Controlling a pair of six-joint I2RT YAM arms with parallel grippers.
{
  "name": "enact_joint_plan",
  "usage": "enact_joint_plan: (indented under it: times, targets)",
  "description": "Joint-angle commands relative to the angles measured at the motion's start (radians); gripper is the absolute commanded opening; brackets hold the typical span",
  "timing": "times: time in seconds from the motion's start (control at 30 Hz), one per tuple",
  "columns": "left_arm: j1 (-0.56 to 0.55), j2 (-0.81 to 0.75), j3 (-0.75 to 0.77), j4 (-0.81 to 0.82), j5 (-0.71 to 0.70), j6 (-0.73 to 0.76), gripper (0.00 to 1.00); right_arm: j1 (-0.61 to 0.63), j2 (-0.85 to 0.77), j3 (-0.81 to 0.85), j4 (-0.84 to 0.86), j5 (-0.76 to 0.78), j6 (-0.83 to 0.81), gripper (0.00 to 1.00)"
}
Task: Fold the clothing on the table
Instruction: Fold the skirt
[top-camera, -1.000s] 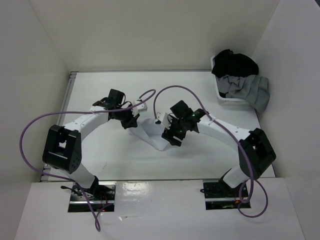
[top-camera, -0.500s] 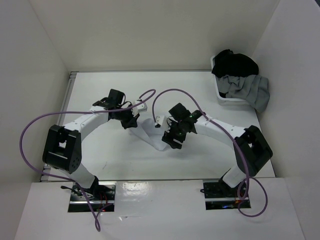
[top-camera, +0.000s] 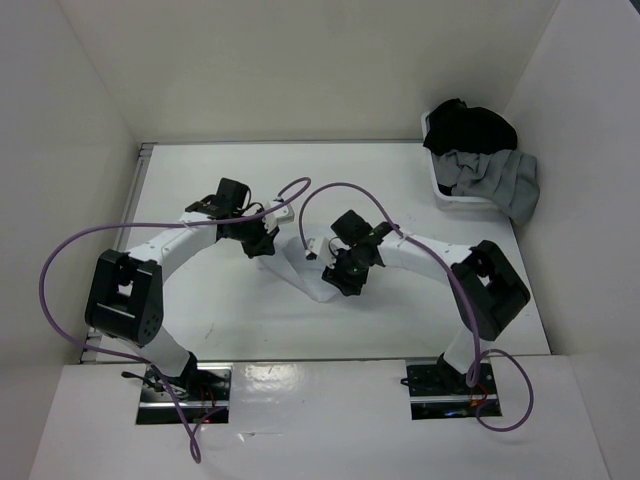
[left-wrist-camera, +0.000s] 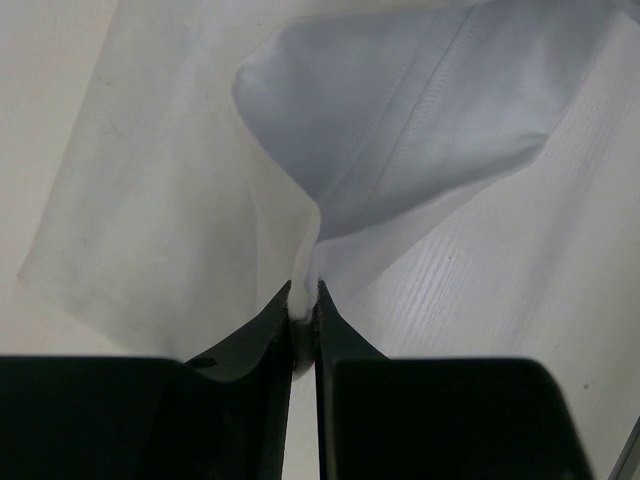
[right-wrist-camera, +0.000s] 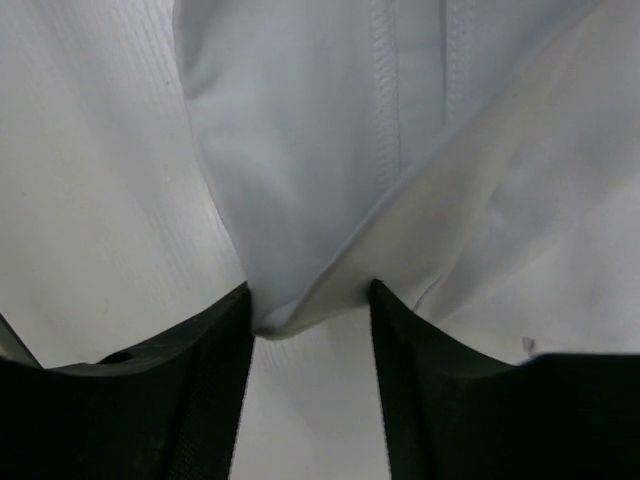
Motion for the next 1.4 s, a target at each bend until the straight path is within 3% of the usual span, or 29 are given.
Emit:
enact_joint_plan:
  times: [0.0,0.2,0.3,0.43,0.83,1.07,1.37]
  targets:
    - [0.006,0.000,0.018,-0.008,0.034,-0.005,0.16,0.012,-0.001,0.040,0.066,0.000,0.010,0.51]
    - [0.006,0.000,0.018,-0.008,0.034,-0.005,0.16,0.031,-0.001,0.051,0.101,0.020,0.030,0.37]
    - [0.006,0.000,0.018,-0.018,0.034,-0.005,0.16,0.040,0.012,0.051,0.101,0.039,0.039,0.25]
    - [0.006,0.000,0.018,-0.018,0.034,-0.005,0.16,0.040,0.024,0.051,0.101,0.048,0.039,0.01]
    - [0.104,-0.104,0.116,0.019,0.014,-0.037,0.16,-0.012,-0.129,0.179,0.153,0.253,0.039,0.00]
    - [0.134,-0.104,0.141,0.111,0.014,-0.102,0.16,-0.107,-0.129,0.221,0.288,0.365,0.030,0.00]
    - [0.153,-0.095,0.150,0.235,-0.041,-0.155,0.18,-0.163,0.018,0.325,0.425,0.453,-0.010,0.00]
